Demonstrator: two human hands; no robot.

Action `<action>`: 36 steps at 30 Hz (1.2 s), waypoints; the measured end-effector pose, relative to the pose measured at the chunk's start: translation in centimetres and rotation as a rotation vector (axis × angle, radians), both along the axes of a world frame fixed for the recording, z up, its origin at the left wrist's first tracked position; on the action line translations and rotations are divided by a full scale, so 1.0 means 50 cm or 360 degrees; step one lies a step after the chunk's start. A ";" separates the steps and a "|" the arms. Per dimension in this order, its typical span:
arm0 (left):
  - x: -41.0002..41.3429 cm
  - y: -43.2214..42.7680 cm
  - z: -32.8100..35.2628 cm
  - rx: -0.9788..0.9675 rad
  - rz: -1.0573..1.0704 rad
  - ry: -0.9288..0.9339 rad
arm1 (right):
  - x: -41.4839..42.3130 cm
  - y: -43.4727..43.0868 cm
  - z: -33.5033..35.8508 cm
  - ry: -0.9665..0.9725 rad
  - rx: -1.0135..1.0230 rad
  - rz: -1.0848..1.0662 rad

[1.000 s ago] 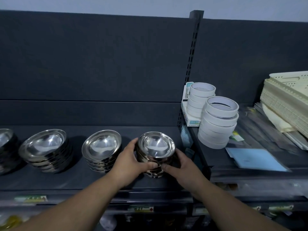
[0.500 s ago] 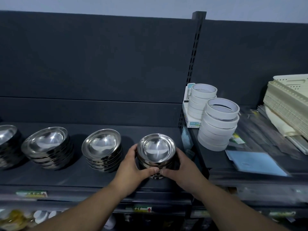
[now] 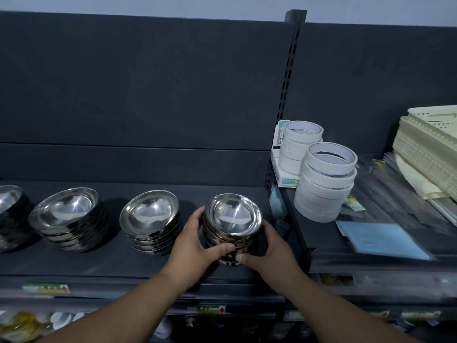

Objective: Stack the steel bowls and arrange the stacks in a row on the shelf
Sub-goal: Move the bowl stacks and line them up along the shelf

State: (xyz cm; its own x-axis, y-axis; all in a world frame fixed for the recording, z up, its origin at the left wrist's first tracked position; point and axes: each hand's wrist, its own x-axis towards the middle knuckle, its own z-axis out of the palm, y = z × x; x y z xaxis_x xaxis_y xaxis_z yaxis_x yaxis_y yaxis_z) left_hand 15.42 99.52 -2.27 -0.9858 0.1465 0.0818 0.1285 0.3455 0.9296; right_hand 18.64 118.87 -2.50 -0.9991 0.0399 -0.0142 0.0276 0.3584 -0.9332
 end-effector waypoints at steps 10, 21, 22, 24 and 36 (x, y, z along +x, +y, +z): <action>-0.003 0.004 0.006 -0.0087 -0.0012 0.0015 | -0.005 0.008 0.007 -0.0034 -0.0020 0.0012; 0.014 0.012 -0.004 -0.0102 -0.0006 0.0014 | 0.001 0.011 0.016 0.0007 -0.0003 0.0033; 0.014 0.011 -0.004 -0.0107 -0.0012 -0.0001 | 0.001 0.010 0.016 0.0001 0.0004 0.0040; 0.012 0.008 -0.002 -0.0109 -0.0031 -0.0035 | -0.001 0.009 0.015 0.0003 0.0016 0.0047; 0.014 0.002 -0.005 -0.0057 -0.0067 -0.0036 | -0.003 0.006 -0.001 0.0083 -0.0023 0.0019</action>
